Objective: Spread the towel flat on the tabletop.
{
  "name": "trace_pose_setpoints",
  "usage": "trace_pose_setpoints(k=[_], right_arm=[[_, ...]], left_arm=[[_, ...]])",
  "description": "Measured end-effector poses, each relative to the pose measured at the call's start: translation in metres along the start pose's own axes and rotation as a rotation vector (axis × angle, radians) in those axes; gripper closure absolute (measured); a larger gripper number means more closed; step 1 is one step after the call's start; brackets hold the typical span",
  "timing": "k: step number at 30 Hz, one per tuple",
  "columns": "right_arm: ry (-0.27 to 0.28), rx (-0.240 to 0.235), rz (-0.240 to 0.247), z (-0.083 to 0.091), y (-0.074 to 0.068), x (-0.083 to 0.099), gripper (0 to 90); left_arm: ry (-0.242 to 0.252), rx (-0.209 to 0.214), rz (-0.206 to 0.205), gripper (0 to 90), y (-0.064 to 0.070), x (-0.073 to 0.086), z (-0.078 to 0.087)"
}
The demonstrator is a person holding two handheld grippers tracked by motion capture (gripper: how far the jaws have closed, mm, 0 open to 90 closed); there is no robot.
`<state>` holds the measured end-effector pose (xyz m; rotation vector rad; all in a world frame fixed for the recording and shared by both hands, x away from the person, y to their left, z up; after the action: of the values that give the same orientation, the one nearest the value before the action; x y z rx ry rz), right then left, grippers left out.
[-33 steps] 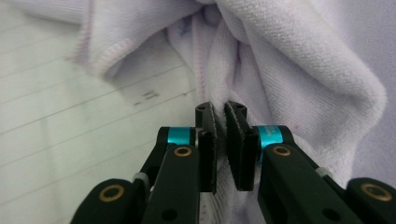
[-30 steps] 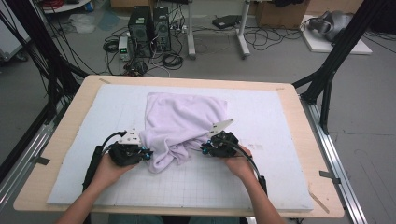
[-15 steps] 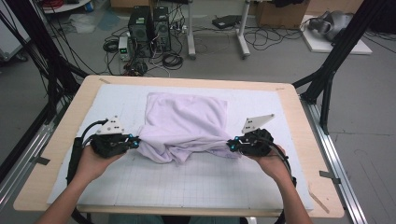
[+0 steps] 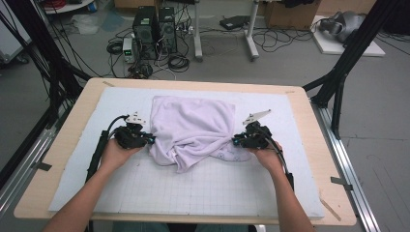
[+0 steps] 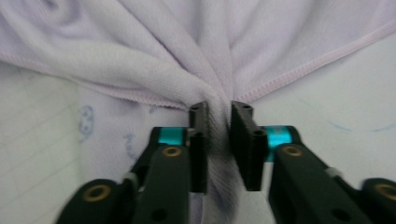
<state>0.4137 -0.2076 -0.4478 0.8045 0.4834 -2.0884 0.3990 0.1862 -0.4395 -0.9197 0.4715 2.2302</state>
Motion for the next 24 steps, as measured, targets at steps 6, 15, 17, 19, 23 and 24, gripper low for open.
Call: trace_pose_setpoints(k=[6, 15, 17, 19, 23, 24], right_arm=[[0.115, 0.005, 0.078, 0.035, -0.033, -0.016, 64.1], [0.118, -0.13, 0.182, 0.003, -0.105, -0.035, 54.6], [0.096, -0.17, 0.186, -0.01, -0.117, -0.039, 51.8], [0.081, -0.192, 0.205, -0.021, -0.126, -0.043, 51.1], [0.067, -0.228, 0.214, -0.043, -0.138, -0.05, 50.0], [0.061, -0.234, 0.215, -0.049, -0.14, -0.051, 50.0]], left_arm=[[0.065, 0.016, -0.031, 60.8, 0.015, -0.003, 0.038], [0.029, 0.1, -0.125, 51.4, 0.066, 0.013, 0.029], [0.007, 0.104, -0.144, 49.3, 0.073, 0.017, 0.02], [-0.006, 0.112, -0.14, 48.4, 0.077, 0.02, 0.01], [-0.028, 0.093, -0.141, 55.0, 0.077, 0.022, -0.006], [-0.029, 0.08, -0.141, 59.0, 0.077, 0.022, -0.008]])
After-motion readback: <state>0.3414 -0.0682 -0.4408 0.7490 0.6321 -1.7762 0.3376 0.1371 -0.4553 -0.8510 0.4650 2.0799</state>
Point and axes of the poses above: each handheld gripper's, and its own axes: z roughly backward along the jaws, x roughly out of its underside, y roughly to its right, the point moved 4 cm from there along -z, roughly forward along the jaws, and after that the axes turned 2 degrees about z, right-handed, at the moved point
